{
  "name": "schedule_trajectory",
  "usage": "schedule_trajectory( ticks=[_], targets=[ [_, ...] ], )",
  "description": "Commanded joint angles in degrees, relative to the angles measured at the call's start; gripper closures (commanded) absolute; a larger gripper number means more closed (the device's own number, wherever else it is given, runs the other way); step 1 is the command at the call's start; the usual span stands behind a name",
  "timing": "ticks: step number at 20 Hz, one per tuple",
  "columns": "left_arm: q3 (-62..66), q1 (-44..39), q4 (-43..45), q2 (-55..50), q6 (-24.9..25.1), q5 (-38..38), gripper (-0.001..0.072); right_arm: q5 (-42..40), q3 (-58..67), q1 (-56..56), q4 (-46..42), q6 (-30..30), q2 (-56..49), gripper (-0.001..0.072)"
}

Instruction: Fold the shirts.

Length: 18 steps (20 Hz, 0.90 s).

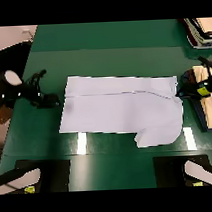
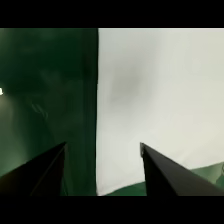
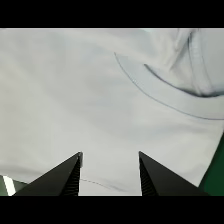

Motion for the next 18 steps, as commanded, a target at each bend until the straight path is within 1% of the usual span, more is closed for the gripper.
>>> schedule_trajectory(
  ticks=[1,3,10,12,13,14,15,17,18],
  targets=[
    [-13.22,0.44,1.4,8.04,-0.22,-0.26,0.0158,-0.42,-5.35,-3.74,7.13,-2.1,6.84,0.0296],
    [-16.37,0.44,0.81,8.72,-1.14,0.0,0.0158,-0.87,-6.58,-4.0,7.06,-2.16,8.81,0.0296],
    [-21.84,0.24,-8.39,8.66,-0.52,5.64,0.0159,-1.31,-6.54,-3.96,7.04,-2.58,9.66,0.0297],
    [-22.73,-1.62,-8.61,8.66,-0.5,6.84,0.016,-1.29,-6.54,-3.96,7.06,-2.56,9.66,0.0297],
    [-22.73,-2.47,-8.7,8.66,-0.68,7.19,0.026,-1.29,-6.54,-3.96,7.06,-2.56,9.68,0.0297],
    [-22.58,-2.71,-9.4,8.66,-0.61,7.21,0.0522,-1.07,-6.54,-3.96,6.93,-2.56,9.68,0.0297],
    [-22.08,-2.71,-10.38,8.68,-0.37,7.08,0.0676,-0.39,-6.54,-4.07,6.49,-2.56,9.68,0.0297],
    [-19.47,-2.71,-10.36,8.72,-0.15,5.33,0.0684,2.38,-6.56,-5.18,2.89,-2.54,9.68,0.0297],
    [-17.86,-2.71,-10.36,8.83,-0.02,4.35,0.0684,4.85,-6.58,-6.21,-0.46,-2.27,9.68,0.0297]
  ],
)
